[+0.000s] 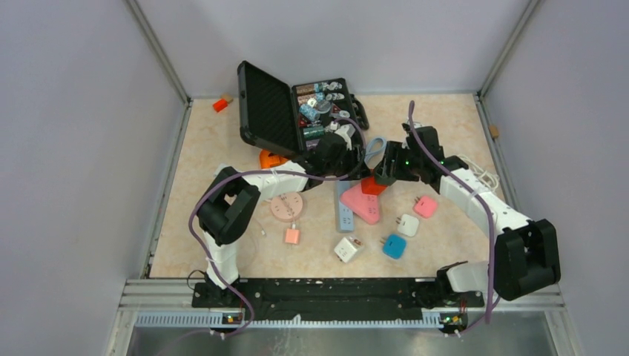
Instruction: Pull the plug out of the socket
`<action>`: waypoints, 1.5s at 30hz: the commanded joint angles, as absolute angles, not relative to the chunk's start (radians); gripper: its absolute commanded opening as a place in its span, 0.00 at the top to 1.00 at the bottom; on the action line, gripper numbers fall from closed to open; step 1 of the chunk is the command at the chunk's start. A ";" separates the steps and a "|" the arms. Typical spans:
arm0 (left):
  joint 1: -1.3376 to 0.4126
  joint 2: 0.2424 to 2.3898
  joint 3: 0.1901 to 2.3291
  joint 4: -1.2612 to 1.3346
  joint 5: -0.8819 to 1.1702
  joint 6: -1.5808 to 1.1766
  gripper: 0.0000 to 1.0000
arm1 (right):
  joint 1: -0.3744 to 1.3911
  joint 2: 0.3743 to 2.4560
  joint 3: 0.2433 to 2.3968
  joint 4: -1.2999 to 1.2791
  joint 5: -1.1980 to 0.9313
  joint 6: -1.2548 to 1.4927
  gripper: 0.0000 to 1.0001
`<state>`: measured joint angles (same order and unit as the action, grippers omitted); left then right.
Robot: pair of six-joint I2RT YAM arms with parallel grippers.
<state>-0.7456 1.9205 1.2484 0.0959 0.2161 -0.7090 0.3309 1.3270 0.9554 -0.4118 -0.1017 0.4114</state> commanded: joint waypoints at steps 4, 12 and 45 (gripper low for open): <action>-0.739 2.053 1.160 -0.305 0.136 -0.601 0.50 | 0.334 1.291 0.955 -0.422 -0.121 0.364 0.34; -0.742 2.091 1.169 -0.362 0.114 -0.605 0.61 | 0.333 1.239 0.977 -0.354 -0.149 0.333 0.95; -0.741 2.078 1.264 -0.468 0.123 -0.575 0.39 | 0.248 1.086 1.020 -0.467 0.206 0.460 1.00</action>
<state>-0.7475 1.9568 1.3231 -0.0151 0.2356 -0.7101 0.2523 1.1107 1.0351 -0.4210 0.0540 0.4324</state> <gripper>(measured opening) 0.530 0.577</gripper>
